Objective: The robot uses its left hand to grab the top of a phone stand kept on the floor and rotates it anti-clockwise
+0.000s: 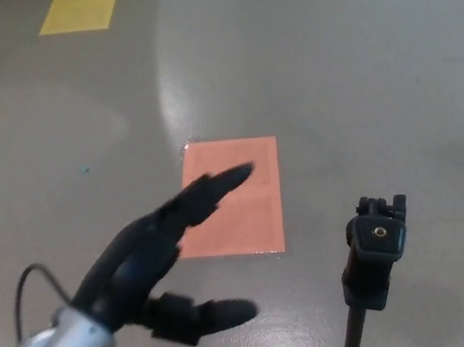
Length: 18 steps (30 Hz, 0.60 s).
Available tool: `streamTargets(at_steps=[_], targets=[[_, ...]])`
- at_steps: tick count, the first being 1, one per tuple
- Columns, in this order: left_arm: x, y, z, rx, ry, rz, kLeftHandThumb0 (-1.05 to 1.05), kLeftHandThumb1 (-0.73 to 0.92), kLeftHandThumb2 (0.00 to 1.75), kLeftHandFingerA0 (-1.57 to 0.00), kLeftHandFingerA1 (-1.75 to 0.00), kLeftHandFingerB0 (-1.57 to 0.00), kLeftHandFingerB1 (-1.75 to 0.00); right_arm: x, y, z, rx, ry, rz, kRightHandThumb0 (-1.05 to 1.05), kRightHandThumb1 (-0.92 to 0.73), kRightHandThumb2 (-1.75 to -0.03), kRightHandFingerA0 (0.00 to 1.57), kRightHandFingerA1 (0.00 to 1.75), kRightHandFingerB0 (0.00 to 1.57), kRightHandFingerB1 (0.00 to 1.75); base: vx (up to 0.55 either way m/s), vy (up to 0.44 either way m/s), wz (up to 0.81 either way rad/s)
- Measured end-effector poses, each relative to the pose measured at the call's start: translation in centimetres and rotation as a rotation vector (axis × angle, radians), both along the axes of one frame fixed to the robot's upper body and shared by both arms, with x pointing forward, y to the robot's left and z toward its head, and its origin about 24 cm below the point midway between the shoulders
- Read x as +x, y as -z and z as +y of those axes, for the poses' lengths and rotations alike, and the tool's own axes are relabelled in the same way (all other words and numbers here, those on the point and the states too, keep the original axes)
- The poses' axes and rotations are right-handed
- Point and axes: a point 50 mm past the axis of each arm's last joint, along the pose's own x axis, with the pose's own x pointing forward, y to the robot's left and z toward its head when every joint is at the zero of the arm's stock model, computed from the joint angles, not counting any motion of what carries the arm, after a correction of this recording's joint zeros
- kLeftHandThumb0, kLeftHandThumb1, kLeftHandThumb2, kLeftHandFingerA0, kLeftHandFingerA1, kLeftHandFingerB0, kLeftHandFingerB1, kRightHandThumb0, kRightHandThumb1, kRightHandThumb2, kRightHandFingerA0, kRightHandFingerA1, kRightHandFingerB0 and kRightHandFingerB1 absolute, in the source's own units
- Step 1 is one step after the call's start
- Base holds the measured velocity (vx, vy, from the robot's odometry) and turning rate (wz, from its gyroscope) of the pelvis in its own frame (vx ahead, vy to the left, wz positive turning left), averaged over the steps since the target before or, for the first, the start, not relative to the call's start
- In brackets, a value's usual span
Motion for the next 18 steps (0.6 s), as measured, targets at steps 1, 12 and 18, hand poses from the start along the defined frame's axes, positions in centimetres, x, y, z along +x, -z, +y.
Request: streamTargets(at_steps=[1,12,18], targets=[[-0.2,-0.7,-0.6,0.0,0.026,-0.031,-0.8,0.48,0.84,-0.13,-0.19,0.0,-0.16,0.1,0.0,0.1,-0.002,-0.004,-0.001,-0.65,-0.68,-0.94,0.41,0.53,0.05,0.29,0.0,0.0,0.0],[-2.9,-7.6,-7.2,0.072,0.299,-0.356,-0.72,0.42,0.81,-0.05,-0.2,0.0,-0.2,1.3,-0.8,0.1,-0.072,-0.103,0.031,-0.62,-0.69,-0.92,0.45,0.52,0.27,0.46,0.0,0.0,0.0],[-2.9,-7.9,-8.5,0.124,0.307,-0.369,-0.79,0.48,0.82,-0.08,-0.16,0.0,-0.12,1.3,-0.8,0.0,-0.067,-0.105,0.048,-0.55,-0.83,-0.65,0.46,0.38,0.23,0.32,0.0,0.0,0.0]])
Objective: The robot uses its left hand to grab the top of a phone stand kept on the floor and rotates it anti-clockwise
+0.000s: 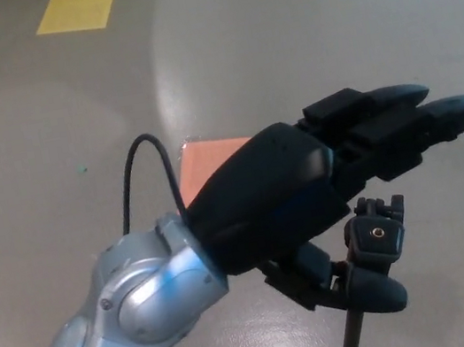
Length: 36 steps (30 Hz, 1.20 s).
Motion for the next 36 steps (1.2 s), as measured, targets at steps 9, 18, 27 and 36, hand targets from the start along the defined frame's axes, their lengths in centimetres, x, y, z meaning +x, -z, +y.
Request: streamTargets(at_steps=[9,18,27,36], targets=[[0.7,0.4,-1.0,0.023,-0.014,0.022,-0.75,0.46,0.81,-0.09,-0.2,0.0,-0.15,0.3,-0.3,-0.1,0.029,0.011,0.0,-0.52,-0.78,-0.63,0.5,0.4,0.07,0.26,0.0,0.0,0.0],[1.8,1.3,-1.4,0.041,-0.043,0.056,-0.4,0.43,0.56,-0.09,-0.23,-0.06,-0.31,1.0,-0.9,0.1,0.033,0.012,-0.031,-0.51,-0.77,-0.63,0.51,0.39,0.12,0.24,0.0,0.0,0.0],[2.1,2.2,-1.6,0.058,-0.045,0.056,-0.22,0.41,0.54,-0.07,-0.24,-0.08,-0.33,1.2,-1.1,0.2,0.033,0.014,-0.036,-0.57,-0.62,-0.85,0.43,0.51,0.06,0.33,0.0,0.0,0.0],[1.5,2.9,-1.8,0.084,-0.028,0.025,-0.32,0.39,0.54,-0.04,-0.23,-0.03,-0.32,1.3,-1.2,0.3,0.017,-0.02,-0.02,-0.64,-0.86,-0.71,0.54,0.43,0.33,0.35,0.0,0.0,0.0]])
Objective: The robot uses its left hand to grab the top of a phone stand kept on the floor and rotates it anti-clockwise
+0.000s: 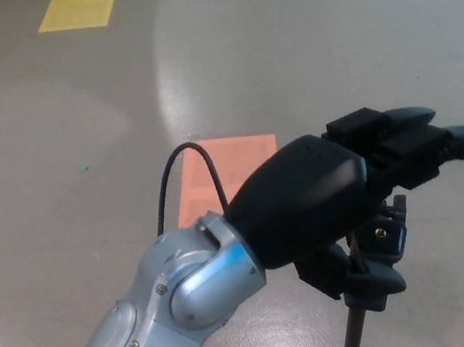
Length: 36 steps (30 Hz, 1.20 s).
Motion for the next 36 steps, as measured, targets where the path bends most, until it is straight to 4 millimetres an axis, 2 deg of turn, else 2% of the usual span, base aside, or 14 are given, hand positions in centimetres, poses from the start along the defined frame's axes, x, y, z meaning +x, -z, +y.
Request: streamTargets(at_steps=[1,10,11,17,18,19,20,21,23,24,28,29,30,36], targets=[[-0.1,0.1,0.0,0.002,0.001,0.0,-0.37,0.29,0.66,-0.03,-0.23,-0.01,-0.36,0.1,0.0,0.0,-0.008,-0.014,0.007,-0.63,-0.75,-0.99,0.51,0.55,0.31,0.47,0.0,0.0,0.0],[-0.9,0.9,0.4,0.037,0.002,-0.001,-0.44,0.31,0.68,-0.05,-0.21,0.0,-0.33,0.3,-0.4,-0.3,-0.068,-0.096,0.05,-0.6,-0.7,-0.95,0.56,0.57,0.29,0.47,0.0,0.0,0.0],[-0.8,0.9,0.5,0.042,0.0,0.0,-0.4,0.4,0.55,-0.05,-0.23,-0.04,-0.31,0.3,-0.4,-0.3,-0.071,-0.098,0.048,-0.62,-0.71,-0.96,0.52,0.55,0.3,0.47,0.0,0.0,0.0],[-0.4,1.5,0.6,0.06,-0.016,0.017,-0.37,0.41,0.54,-0.05,-0.23,-0.03,-0.31,0.4,-0.5,-0.5,-0.066,-0.082,0.042,-0.63,-0.68,-0.93,0.48,0.52,0.36,0.48,0.0,0.0,0.0],[-0.3,1.7,0.7,0.066,-0.023,0.025,-0.37,0.41,0.54,-0.06,-0.23,-0.05,-0.31,0.5,-0.6,-0.5,-0.064,-0.076,0.037,-0.58,-0.81,-0.64,0.58,0.4,0.42,0.38,0.0,0.0,0.0],[-0.1,1.9,0.8,0.07,-0.028,0.03,-0.37,0.41,0.54,-0.06,-0.23,-0.05,-0.31,0.5,-0.6,-0.5,-0.064,-0.073,0.034,-0.58,-0.81,-0.64,0.58,0.4,0.42,0.38,0.0,0.0,0.0],[0.0,2.0,0.8,0.073,-0.032,0.035,-0.42,0.32,0.64,-0.07,-0.23,-0.07,-0.39,0.5,-0.7,-0.6,-0.064,-0.069,0.03,-0.53,-0.79,-0.63,0.53,0.4,0.12,0.27,0.0,0.0,0.0],[0.2,2.2,0.9,0.075,-0.038,0.041,-0.39,0.27,0.68,-0.04,-0.35,-0.06,-0.43,0.6,-0.7,-0.6,-0.064,-0.063,0.024,-0.58,-0.64,-0.85,0.43,0.51,0.05,0.27,0.0,0.0,0.0],[0.6,2.5,1.0,0.074,-0.049,0.048,-0.37,0.27,0.69,0.0,-0.38,-0.08,-0.45,0.7,-0.8,-0.6,-0.053,-0.047,0.012,-0.57,-0.64,-0.87,0.42,0.51,0.04,0.27,0.0,0.0,0.0],[0.8,2.6,1.1,0.073,-0.058,0.052,-0.25,0.32,0.85,0.0,-0.48,-0.04,-0.49,0.8,-0.9,-0.5,-0.043,-0.038,0.004,-0.57,-0.62,-0.88,0.43,0.52,0.04,0.32,0.0,0.0,0.0],[1.8,3.3,1.5,0.054,-0.095,0.07,-0.26,0.31,0.85,0.0,-0.48,-0.04,-0.49,1.0,-0.8,-0.2,-0.01,-0.01,-0.016,-0.58,-0.63,-0.85,0.45,0.51,0.07,0.33,0.0,0.0,0.0],[1.9,3.3,1.6,0.051,-0.098,0.072,-0.39,0.45,0.54,-0.18,-0.28,-0.23,-0.35,1.0,-0.8,-0.2,-0.007,-0.008,-0.018,-0.58,-0.62,-0.87,0.43,0.52,0.05,0.33,0.0,0.0,0.0],[2.2,3.5,1.6,0.041,-0.108,0.076,-0.23,0.31,0.86,-0.06,-0.5,-0.1,-0.5,1.0,-0.8,-0.1,-0.003,-0.002,-0.022,-0.58,-0.62,-0.84,0.44,0.51,0.06,0.32,0.0,0.0,0.0],[2.5,3.7,1.5,0.003,-0.122,0.074,-0.22,0.31,0.86,-0.07,-0.5,-0.12,-0.5,1.1,-0.8,0.0,0.014,0.016,-0.03,-0.58,-0.62,-0.84,0.46,0.52,0.07,0.33,0.0,0.0,0.0]])
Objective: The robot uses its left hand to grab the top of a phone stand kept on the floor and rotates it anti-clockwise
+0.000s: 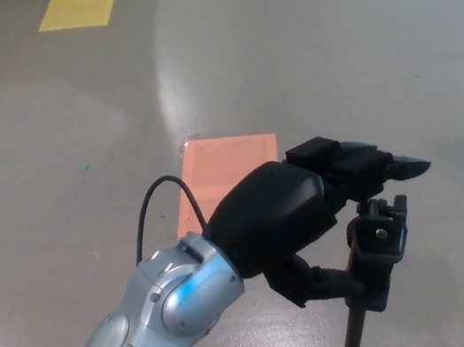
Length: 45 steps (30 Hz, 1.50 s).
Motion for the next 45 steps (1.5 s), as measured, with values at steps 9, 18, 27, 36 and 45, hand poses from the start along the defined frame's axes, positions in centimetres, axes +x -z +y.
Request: streamTargets(at_steps=[9,18,27,36,45], targets=[[0.1,-0.1,-0.1,-0.016,-0.006,-0.019,-0.22,0.3,0.85,-0.07,-0.5,-0.11,-0.5,-0.1,0.1,0.0,0.001,0.01,0.004,-0.59,-0.63,-0.84,0.46,0.52,0.07,0.32,0.0,0.0,0.0],[0.1,-0.1,-0.1,-0.017,-0.006,-0.024,-0.23,0.29,0.85,-0.06,-0.5,-0.11,-0.5,0.1,0.0,0.0,-0.002,0.01,0.003,-0.49,-0.76,-0.64,0.51,0.39,0.12,0.24,0.0,0.0,0.0],[0.0,-0.2,-0.3,-0.021,-0.003,-0.025,-0.24,0.29,0.85,-0.07,-0.5,-0.12,-0.51,0.1,0.0,0.0,0.001,0.01,0.005,-0.49,-0.77,-0.62,0.49,0.39,0.07,0.26,0.0,0.0,0.0],[-0.2,-0.2,-0.9,-0.035,0.015,-0.02,-0.23,0.28,0.84,-0.08,-0.5,-0.12,-0.51,0.1,-0.1,0.1,0.002,-0.003,0.007,-0.58,-0.67,-0.84,0.37,0.48,0.08,0.38,0.0,0.0,0.0],[-1.0,0.0,-1.6,-0.045,0.055,-0.017,-0.22,0.28,0.84,-0.08,-0.5,-0.13,-0.51,0.3,-0.1,0.3,-0.045,-0.084,0.046,-0.62,-0.74,-0.99,0.5,0.56,0.28,0.47,0.0,0.0,0.0]])
